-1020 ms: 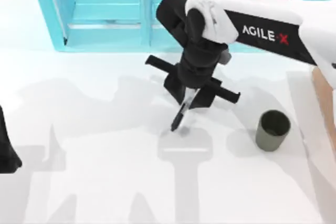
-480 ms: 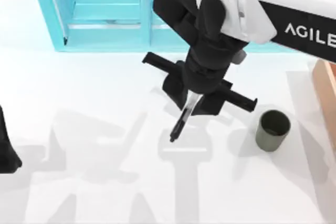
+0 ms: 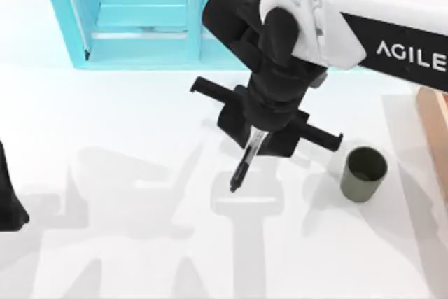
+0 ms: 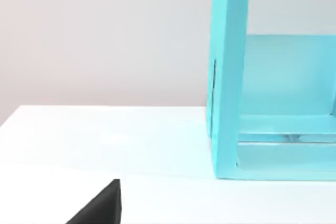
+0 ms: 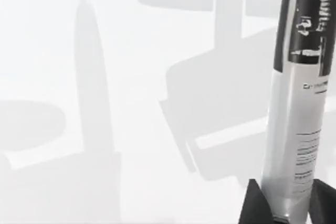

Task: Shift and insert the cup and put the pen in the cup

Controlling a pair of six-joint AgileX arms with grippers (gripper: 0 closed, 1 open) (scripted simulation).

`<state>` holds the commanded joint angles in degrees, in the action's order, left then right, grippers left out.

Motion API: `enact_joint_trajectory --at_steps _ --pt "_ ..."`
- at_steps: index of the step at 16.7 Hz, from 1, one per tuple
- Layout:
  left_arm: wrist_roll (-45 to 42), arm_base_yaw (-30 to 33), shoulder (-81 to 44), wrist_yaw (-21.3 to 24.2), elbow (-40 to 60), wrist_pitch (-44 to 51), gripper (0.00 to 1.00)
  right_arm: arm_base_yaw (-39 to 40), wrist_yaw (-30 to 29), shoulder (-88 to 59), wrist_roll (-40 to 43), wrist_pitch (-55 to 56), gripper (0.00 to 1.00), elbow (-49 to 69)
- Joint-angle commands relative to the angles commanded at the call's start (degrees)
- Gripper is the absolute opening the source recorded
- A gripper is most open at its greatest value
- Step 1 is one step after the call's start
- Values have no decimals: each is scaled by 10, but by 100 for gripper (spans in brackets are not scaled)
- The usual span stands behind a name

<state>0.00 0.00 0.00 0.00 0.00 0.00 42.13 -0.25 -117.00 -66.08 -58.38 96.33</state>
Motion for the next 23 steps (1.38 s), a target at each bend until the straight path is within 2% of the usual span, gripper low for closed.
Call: enact_joint_trajectory --at_steps 3,7,16,20,23 --pt "0 0 0 0 0 0 100 14 -73 6 39 87 0 -61" --pt "0 0 0 0 0 0 100 39 -220 27 121 282 0 -186" --pt "0 0 0 0 0 0 100 116 -558 143 383 755 0 -499" --pt "0 0 0 0 0 0 100 150 -669 220 504 931 0 -607" --pt "0 0 0 0 0 0 100 173 -726 280 582 1035 0 -665"
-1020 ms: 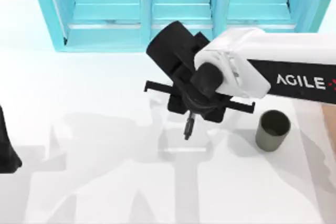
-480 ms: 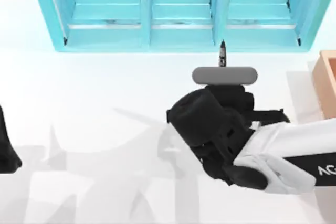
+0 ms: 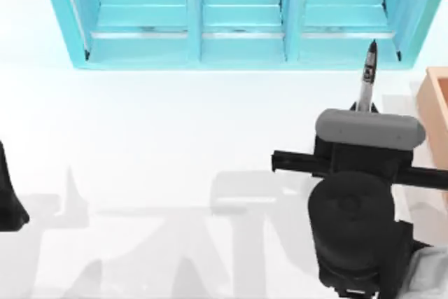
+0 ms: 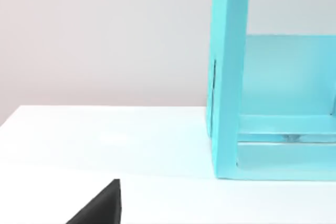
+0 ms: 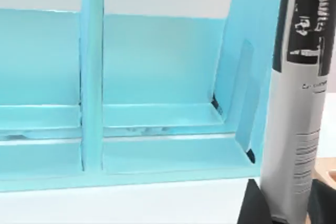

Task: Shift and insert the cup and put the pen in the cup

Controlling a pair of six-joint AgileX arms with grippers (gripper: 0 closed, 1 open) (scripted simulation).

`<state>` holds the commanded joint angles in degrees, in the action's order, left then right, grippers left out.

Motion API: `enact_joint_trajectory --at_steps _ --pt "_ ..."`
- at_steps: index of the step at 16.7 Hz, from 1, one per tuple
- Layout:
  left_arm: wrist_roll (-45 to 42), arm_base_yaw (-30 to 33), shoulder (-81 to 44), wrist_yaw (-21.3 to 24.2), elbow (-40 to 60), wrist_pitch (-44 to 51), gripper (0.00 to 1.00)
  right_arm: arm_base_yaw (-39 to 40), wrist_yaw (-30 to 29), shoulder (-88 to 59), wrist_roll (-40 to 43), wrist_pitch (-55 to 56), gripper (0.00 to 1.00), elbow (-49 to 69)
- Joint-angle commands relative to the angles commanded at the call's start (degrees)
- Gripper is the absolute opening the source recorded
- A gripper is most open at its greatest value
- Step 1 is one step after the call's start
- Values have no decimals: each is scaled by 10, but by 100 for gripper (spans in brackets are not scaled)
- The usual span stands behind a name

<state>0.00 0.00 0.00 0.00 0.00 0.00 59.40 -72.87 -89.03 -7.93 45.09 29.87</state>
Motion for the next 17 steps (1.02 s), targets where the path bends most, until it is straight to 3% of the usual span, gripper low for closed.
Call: enact_joint_trajectory --at_steps 8,13,17 --pt "0 0 0 0 0 0 100 36 -58 100 105 129 0 -59" --pt "0 0 0 0 0 0 100 31 -55 95 103 130 0 -57" --pt "0 0 0 0 0 0 100 -19 -5 63 97 154 0 -54"
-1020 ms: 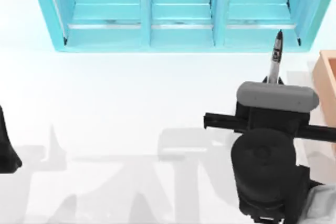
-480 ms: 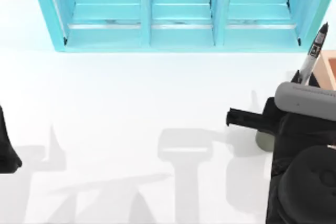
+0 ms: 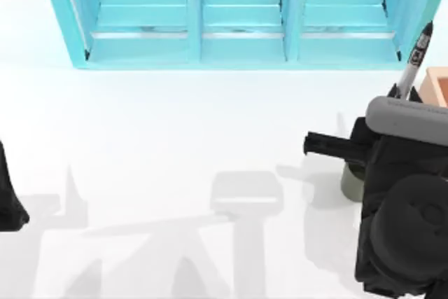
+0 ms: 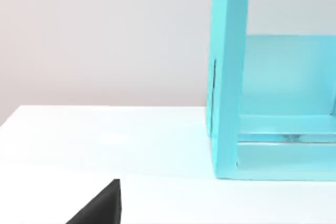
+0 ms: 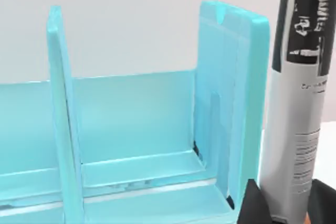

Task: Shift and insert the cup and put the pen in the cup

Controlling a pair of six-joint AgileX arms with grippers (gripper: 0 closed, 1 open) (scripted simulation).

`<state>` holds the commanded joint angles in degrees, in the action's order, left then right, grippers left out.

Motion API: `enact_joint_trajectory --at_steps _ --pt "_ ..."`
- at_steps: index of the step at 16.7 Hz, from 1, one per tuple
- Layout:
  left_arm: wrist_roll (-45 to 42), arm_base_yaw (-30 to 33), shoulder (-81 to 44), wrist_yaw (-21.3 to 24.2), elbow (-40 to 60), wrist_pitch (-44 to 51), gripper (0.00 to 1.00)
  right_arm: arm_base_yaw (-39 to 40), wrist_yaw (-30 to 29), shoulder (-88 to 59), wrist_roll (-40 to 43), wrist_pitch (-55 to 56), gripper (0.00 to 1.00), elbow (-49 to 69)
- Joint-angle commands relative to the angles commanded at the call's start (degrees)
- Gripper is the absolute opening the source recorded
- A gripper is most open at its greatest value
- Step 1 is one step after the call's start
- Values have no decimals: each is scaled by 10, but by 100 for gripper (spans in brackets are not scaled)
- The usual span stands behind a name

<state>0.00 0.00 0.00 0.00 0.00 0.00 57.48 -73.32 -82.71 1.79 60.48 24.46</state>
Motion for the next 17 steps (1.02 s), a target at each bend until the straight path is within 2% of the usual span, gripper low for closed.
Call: enact_joint_trajectory --at_steps 3,7,17 --pt "0 0 0 0 0 0 100 -39 40 -28 -5 20 0 2" --pt "0 0 0 0 0 0 100 -42 42 -31 -6 23 0 3" --pt "0 0 0 0 0 0 100 -42 42 -31 -6 23 75 3"
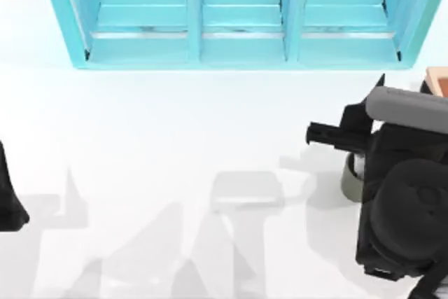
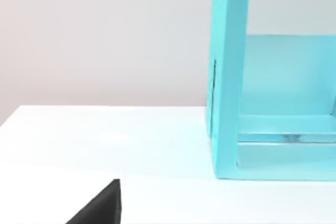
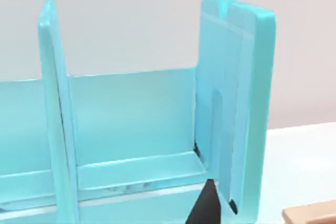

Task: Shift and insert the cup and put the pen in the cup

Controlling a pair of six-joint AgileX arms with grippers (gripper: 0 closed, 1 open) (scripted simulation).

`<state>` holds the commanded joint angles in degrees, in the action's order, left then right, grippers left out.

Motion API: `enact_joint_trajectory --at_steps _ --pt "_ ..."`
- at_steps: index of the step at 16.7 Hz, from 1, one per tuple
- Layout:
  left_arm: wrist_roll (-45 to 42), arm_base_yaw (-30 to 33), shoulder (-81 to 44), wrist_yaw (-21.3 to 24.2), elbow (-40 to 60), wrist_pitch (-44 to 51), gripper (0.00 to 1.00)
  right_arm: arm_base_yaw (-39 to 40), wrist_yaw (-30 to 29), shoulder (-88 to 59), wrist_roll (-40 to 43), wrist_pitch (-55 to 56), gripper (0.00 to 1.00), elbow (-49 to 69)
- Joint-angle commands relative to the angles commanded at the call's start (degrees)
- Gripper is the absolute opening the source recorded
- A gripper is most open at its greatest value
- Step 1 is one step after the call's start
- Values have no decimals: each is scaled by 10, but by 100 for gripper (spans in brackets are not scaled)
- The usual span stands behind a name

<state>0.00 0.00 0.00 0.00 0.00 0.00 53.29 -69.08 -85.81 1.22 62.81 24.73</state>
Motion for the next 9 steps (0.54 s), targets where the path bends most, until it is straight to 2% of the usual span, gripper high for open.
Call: enact_joint_trajectory --at_steps 3,9 --pt "0 0 0 0 0 0 100 0 0 0 0 0 98 0" --pt "0 0 0 0 0 0 100 0 0 0 0 0 100 0"
